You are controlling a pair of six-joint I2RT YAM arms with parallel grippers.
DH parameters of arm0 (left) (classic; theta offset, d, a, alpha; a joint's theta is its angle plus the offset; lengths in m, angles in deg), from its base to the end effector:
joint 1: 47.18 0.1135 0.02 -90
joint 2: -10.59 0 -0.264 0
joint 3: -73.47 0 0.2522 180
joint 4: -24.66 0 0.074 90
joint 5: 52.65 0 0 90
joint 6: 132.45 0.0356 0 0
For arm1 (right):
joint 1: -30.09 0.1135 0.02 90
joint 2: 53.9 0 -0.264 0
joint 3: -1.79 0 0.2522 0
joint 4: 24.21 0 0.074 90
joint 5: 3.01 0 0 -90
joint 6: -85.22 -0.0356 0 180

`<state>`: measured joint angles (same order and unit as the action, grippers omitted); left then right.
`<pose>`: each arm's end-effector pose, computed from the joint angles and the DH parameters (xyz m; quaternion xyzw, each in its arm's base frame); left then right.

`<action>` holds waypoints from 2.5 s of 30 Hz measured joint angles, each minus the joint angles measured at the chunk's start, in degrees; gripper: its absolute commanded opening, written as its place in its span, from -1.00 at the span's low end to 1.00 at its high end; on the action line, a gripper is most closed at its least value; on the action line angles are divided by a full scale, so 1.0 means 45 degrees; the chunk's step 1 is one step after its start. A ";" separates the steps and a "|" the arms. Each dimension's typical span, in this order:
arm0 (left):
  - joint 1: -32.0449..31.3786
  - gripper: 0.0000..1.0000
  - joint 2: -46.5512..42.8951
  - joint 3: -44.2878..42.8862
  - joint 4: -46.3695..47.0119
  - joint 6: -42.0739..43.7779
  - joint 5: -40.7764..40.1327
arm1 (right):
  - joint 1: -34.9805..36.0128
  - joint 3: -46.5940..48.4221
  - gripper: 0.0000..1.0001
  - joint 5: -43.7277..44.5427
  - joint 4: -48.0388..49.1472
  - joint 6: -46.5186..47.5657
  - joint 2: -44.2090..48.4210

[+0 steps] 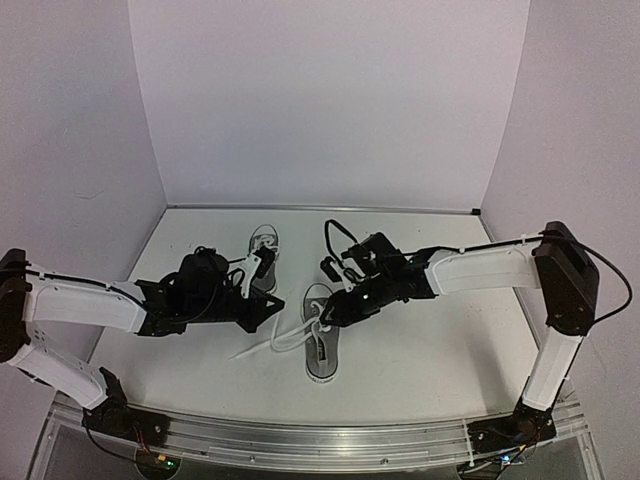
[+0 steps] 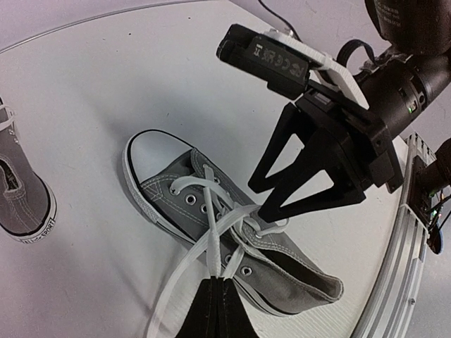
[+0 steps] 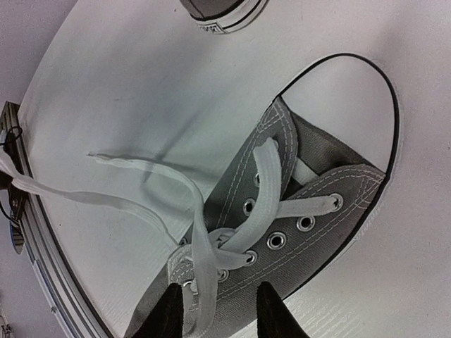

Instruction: Tie the shoes

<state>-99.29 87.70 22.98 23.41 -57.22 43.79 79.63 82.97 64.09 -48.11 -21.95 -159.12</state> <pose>0.1708 -0.2260 0.2067 0.3012 0.8009 -0.3241 0.4034 0.2433 0.3066 0.1862 -0.3234 0.8587 0.3482 0.1919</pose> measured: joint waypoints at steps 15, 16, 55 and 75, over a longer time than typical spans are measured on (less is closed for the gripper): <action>0.0921 -1.00 0.0714 -0.0686 -0.0237 0.0337 0.0961 | 0.0021 -0.0007 -1.00 -0.1103 0.0228 0.1150 0.0018; 0.0996 -1.00 0.0889 -0.0791 -0.0245 0.0340 0.1126 | 0.0026 -0.0010 -1.00 -0.1132 0.0284 0.1265 0.0078; 0.1655 -1.00 0.5749 -0.2657 -0.0305 0.2665 0.8918 | 0.0223 -0.0204 -1.00 -0.0974 0.0903 0.2522 0.0565; 0.1449 -1.00 0.5686 -0.2642 0.0026 0.3437 1.1772 | 0.0223 -0.0204 -0.84 -0.0737 0.0903 0.2439 0.0565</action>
<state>-92.77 113.29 11.09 23.53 -41.75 96.76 80.64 82.05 60.77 -44.04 -10.98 -156.57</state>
